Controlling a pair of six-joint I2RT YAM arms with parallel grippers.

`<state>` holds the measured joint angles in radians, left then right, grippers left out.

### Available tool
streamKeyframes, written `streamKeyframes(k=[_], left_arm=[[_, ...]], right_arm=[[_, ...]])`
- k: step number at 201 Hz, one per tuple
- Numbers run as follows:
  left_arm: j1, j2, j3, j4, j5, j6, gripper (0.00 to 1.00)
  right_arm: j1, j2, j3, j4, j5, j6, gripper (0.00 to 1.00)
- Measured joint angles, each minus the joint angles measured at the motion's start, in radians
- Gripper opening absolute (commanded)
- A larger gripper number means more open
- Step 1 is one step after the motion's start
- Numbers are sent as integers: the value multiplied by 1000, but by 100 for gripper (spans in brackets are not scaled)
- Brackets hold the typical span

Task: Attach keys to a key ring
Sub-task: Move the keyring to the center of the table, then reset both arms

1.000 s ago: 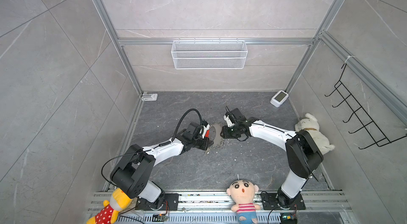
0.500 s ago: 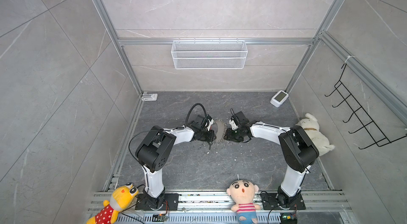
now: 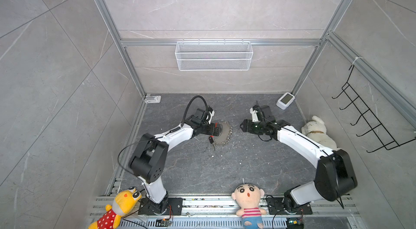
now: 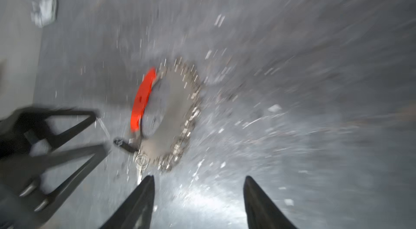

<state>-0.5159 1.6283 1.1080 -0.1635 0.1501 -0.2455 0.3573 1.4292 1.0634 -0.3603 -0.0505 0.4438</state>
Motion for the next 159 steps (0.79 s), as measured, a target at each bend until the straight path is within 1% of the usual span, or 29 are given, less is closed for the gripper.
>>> streamKeyframes(k=[5, 18, 26, 32, 38, 48, 53, 62, 85, 113, 133, 149, 152, 156, 159], left_arm=[[22, -47, -13, 8, -21, 15, 100], [101, -154, -55, 62, -84, 51, 100], [153, -206, -89, 108, -140, 78, 100], [189, -237, -122, 147, -202, 102, 100], [221, -258, -158, 185, -261, 129, 100], [248, -276, -223, 246, -343, 182, 100], [251, -278, -260, 277, -374, 208, 100], [252, -275, -326, 328, -415, 251, 100], [254, -231, -469, 410, -461, 322, 100], [289, -201, -528, 449, -459, 367, 100], [351, -202, -559, 534, -428, 369, 100], [409, -198, -613, 641, -409, 353, 100], [421, -195, -629, 671, -407, 349, 100], [434, -193, -644, 693, -406, 342, 100], [443, -190, -657, 710, -403, 336, 100]], right_arm=[[-7, -23, -3, 8, 46, -15, 77], [-20, -86, -38, 63, 218, -51, 80], [-25, -109, -74, 106, 313, -74, 85], [-29, -122, -113, 153, 389, -100, 86], [-34, -127, -160, 206, 454, -130, 90], [-45, -127, -246, 300, 532, -179, 92], [-51, -124, -288, 337, 559, -206, 94], [-63, -111, -361, 396, 605, -241, 95], [-87, -45, -436, 480, 667, -293, 95], [-93, 7, -497, 674, 692, -341, 96], [-105, 31, -562, 826, 686, -357, 96], [-115, 44, -602, 913, 669, -371, 94], [-116, 44, -609, 924, 664, -371, 95], [-117, 44, -621, 952, 656, -378, 98], [-117, 43, -629, 970, 651, -378, 99]])
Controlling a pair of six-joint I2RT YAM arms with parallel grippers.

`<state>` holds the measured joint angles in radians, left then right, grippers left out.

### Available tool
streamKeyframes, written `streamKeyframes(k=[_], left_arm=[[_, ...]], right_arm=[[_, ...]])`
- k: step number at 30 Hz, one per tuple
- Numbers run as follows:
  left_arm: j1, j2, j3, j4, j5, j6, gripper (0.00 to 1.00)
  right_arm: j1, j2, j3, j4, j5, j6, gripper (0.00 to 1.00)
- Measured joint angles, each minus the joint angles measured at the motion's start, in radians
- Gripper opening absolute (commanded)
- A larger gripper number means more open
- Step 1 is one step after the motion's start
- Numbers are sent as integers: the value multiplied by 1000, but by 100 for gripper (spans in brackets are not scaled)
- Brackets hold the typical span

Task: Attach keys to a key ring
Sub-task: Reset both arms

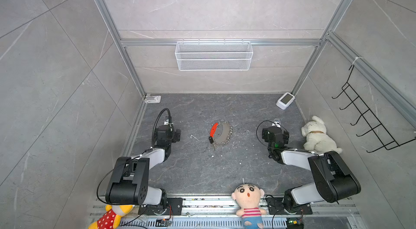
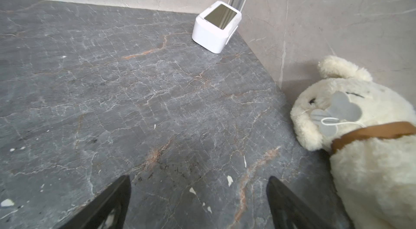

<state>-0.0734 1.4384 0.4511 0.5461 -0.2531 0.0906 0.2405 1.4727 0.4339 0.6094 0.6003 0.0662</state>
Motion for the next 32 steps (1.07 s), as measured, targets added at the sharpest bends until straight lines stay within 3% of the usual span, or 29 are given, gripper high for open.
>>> streamKeyframes(k=[4, 9, 16, 32], left_arm=[[72, 60, -111, 175, 30, -47, 100], [82, 75, -135, 232, 46, -77, 100], [82, 75, -122, 272, 44, -93, 100], [82, 75, -122, 272, 45, -95, 100]], right_arm=[[0, 0, -70, 138, -74, -34, 99], [-39, 34, -103, 292, -184, -56, 99], [-46, 55, -111, 328, -250, -63, 99], [-53, 55, -109, 328, -277, -63, 99]])
